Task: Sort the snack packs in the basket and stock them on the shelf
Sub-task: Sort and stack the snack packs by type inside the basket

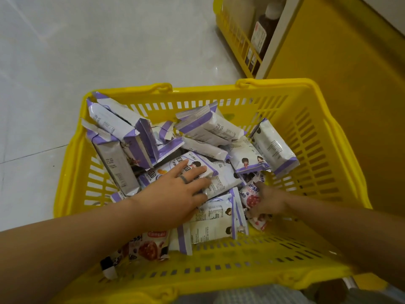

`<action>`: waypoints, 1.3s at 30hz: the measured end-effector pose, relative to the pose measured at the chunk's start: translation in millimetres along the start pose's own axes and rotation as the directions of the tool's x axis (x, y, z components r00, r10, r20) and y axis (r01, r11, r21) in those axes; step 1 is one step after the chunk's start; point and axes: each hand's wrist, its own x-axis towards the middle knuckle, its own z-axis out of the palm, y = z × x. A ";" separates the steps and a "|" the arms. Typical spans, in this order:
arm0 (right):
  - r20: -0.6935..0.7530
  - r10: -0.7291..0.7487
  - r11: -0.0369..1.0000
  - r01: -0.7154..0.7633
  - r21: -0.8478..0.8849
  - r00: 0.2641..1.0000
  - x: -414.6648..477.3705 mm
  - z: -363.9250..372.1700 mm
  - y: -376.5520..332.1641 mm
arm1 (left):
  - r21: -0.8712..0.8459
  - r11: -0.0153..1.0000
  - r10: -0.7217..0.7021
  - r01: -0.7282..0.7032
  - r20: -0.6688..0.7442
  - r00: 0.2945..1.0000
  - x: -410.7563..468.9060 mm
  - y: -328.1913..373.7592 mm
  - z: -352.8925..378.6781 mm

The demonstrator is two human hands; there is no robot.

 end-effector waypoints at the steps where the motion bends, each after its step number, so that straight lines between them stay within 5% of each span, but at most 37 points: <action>1: -0.015 -0.010 1.000 0.010 0.007 1.000 1.2 2.6 0.0 | 0.000 1.000 -0.003 0.003 0.001 1.000 0.5 0.2 -0.4; 22: -0.030 -0.201 0.979 0.202 0.031 0.979 6.0 20.0 2.1 | -0.033 0.999 -0.013 0.014 0.048 0.999 0.9 1.6 -5.0; 29: -0.023 -0.106 0.994 0.107 0.028 0.994 7.2 19.2 0.2 | -0.016 1.000 -0.004 0.004 0.010 1.000 -0.3 1.6 -6.4; 39: -0.062 -0.304 0.951 0.299 -0.079 0.951 3.7 22.5 -2.5 | -0.011 1.000 -0.004 0.004 0.000 1.000 0.1 0.5 -4.6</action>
